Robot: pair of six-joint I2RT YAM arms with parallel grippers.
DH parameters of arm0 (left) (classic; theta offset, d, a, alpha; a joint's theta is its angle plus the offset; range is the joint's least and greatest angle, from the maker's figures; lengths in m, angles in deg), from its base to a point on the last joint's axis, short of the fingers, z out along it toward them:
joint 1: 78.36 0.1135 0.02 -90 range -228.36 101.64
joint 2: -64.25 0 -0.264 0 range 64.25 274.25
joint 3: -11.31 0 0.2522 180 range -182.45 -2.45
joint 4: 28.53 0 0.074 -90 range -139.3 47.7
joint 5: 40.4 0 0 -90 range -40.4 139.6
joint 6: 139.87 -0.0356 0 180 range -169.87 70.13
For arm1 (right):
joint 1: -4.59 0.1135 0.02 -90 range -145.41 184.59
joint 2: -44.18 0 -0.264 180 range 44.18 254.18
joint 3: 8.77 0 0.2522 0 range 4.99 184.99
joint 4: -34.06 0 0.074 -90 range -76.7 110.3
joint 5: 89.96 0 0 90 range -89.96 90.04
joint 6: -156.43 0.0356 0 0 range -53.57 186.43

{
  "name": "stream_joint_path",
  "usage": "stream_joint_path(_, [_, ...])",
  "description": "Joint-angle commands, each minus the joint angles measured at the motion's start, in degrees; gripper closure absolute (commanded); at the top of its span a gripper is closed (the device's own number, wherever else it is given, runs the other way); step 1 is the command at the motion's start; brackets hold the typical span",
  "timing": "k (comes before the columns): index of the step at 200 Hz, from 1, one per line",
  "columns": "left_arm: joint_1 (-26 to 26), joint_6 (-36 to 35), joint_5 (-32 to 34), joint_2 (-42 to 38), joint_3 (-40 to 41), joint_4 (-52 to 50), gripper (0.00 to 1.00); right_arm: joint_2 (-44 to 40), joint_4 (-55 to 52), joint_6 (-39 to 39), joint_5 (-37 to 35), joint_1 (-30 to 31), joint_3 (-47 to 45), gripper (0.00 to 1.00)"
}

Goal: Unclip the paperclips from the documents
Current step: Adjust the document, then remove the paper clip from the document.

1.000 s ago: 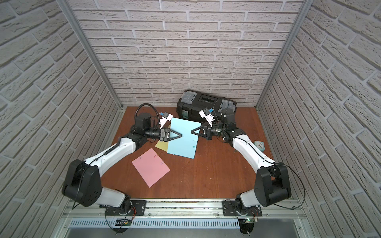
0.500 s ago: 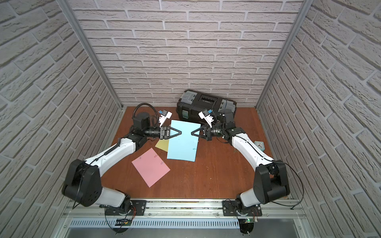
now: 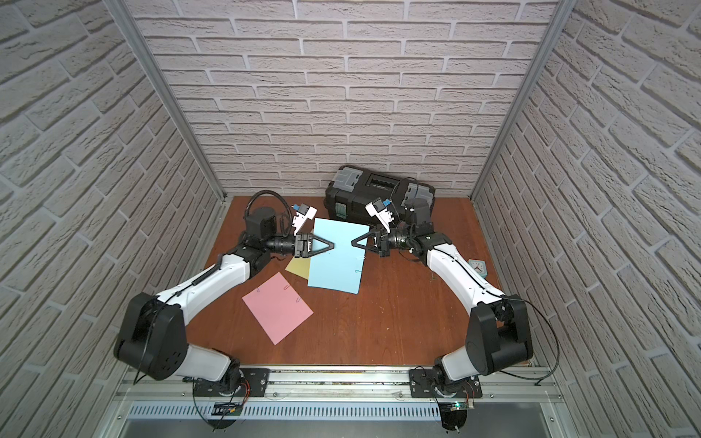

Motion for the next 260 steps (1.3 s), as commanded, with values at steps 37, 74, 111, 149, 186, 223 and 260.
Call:
stream_joint_path(37, [-0.6,-1.1,-1.6,0.7,0.7,1.5,0.83,0.4,1.9,0.6,0.8,-0.3,1.7,0.97])
stream_joint_path(74, [-0.8,-1.0,-1.5,0.7,0.5,2.0,1.00,0.6,1.2,0.4,0.6,-0.2,1.7,0.97])
stream_joint_path(111, [0.0,0.1,-1.6,0.2,1.4,4.6,1.00,1.2,-8.4,-6.6,0.8,-0.3,3.8,0.60])
stream_joint_path(149, [1.8,2.7,-3.1,-0.4,2.6,8.4,1.00,2.1,-14.5,-11.3,1.6,-0.3,3.8,0.51])
stream_joint_path(186, [2.0,2.9,-4.0,-0.4,2.2,8.6,1.00,3.0,-18.0,-14.5,1.2,-0.3,4.1,0.50])
stream_joint_path(223, [2.2,2.9,-4.1,-0.6,2.3,8.8,1.00,4.1,-18.3,-14.7,1.5,-0.3,4.4,0.52])
stream_joint_path(260, [2.6,2.8,-4.3,-0.8,2.7,8.6,1.00,4.0,-18.6,-14.6,1.5,-0.3,4.6,0.66])
